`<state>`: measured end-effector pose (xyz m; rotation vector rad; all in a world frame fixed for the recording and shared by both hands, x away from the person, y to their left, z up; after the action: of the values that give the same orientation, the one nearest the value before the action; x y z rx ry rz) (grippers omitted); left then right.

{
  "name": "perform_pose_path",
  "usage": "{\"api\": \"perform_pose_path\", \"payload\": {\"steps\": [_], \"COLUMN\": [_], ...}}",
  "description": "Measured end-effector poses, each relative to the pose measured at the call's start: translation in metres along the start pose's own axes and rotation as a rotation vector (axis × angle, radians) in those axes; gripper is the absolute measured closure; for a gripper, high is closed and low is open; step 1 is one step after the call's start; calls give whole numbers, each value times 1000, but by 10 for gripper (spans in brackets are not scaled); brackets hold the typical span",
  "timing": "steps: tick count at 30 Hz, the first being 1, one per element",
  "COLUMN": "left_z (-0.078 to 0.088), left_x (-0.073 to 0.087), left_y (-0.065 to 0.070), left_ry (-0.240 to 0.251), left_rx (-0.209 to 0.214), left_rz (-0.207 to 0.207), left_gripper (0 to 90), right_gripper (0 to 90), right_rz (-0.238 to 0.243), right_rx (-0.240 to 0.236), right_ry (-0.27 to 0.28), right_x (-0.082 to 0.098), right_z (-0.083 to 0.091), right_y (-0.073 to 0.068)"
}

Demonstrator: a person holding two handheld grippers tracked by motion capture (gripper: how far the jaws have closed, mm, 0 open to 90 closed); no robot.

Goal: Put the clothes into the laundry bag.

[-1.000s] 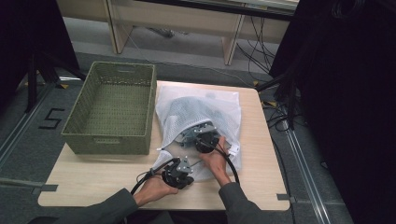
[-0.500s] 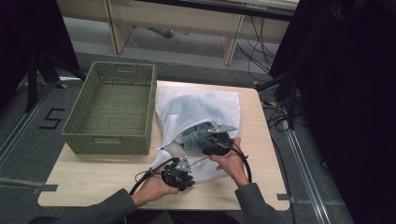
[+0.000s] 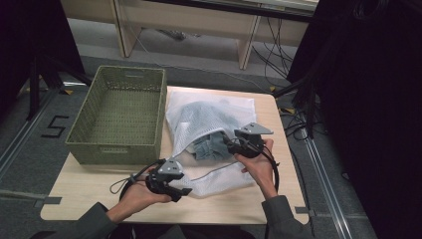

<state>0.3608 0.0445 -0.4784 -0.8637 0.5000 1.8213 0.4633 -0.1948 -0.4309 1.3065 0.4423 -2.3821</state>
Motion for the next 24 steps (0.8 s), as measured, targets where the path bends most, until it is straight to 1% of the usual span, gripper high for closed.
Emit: {"api": "perform_pose_path", "payload": {"steps": [1, 2, 3, 4, 5, 6, 7, 8, 9, 11, 12, 13, 14, 15, 16, 17, 18, 19, 20, 21, 22, 23, 24], "left_z": [3, 7, 10, 12, 15, 16, 16, 19, 19, 20, 22, 22, 23, 24, 24, 25, 25, 25, 26, 26, 26, 26, 26], "left_x": [2, 6, 8, 10, 12, 13, 13, 15, 15, 17, 19, 19, 20, 21, 22, 22, 23, 23, 23, 24, 24, 24, 24], "left_y": [-2, -4, -6, -8, -9, -10, -10, -12, -12, -15, -18, -18, -19, -20, -22, -22, -23, -23, -25, -25, -26, -25, -25], "left_ry": [13, 1, -2, -4, -9, -6, -6, -10, -10, -9, -15, -15, -16, -15, -18, -20, -19, -19, -23, -21, -22, -22, -22], "left_rx": [-11, -16, -31, -37, -46, -45, -45, -57, -57, -69, -74, -74, -76, -80, -84, -87, -90, -90, -94, -91, -91, -92, -92], "left_rz": [20, 16, 17, 20, 14, 23, 23, 21, 21, 34, 27, 27, 47, 50, 37, 52, 49, 49, 48, 48, 40, 47, 47], "left_gripper": [406, 405, 403, 397, 392, 384, 376, 373, 373, 373, 374, 375, 376, 375, 375, 374, 373, 371, 371, 371, 371, 371, 371], "right_gripper": [524, 551, 593, 622, 669, 741, 797, 857, 884, 894, 897, 897, 898, 898, 898, 898, 898, 898, 898, 898, 898, 898, 898], "right_rz": [7, 17, 33, 55, 73, 86, 99, 99, 109, 113, 135, 135, 150, 145, 158, 176, 188, 188, 249, 245, 271, 282, 282], "right_rx": [3, 5, 18, 31, 39, 64, 78, 89, 89, 93, 104, 104, 82, 67, 58, 60, 42, 42, 23, 15, 15, 13, 13], "right_ry": [13, -4, -10, -1, -29, -12, -6, -16, -11, -16, 4, 4, 9, 6, 4, 5, -21, -21, -60, -81, -110, -142, -142], "right_x": [-2, -3, -5, -6, -8, -10, -12, -13, -14, -15, -17, -17, -19, -19, -17, -15, -9, -9, 5, 11, 19, 28, 28], "right_z": [-5, -9, -13, -18, -21, -24, -26, -26, -25, -22, -15, -15, -3, 2, 11, 16, 22, 22, 29, 29, 28, 26, 26], "right_y": [-3, -5, -7, -9, -9, -9, -10, -12, -13, -16, -17, -17, -18, -20, -22, -24, -28, -28, -34, -36, -37, -38, -38]}}
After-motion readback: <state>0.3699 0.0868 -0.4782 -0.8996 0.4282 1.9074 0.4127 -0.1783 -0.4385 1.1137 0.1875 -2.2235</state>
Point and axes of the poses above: each handheld gripper's, and its own axes: z roughly backward along the jaws, x roughly out of its underside, y roughly to its right, the point moved 4 cm from there along -z, roughly forward along the jaws, and after that the axes turned 11 degrees about -z, right-handed, at the moved point
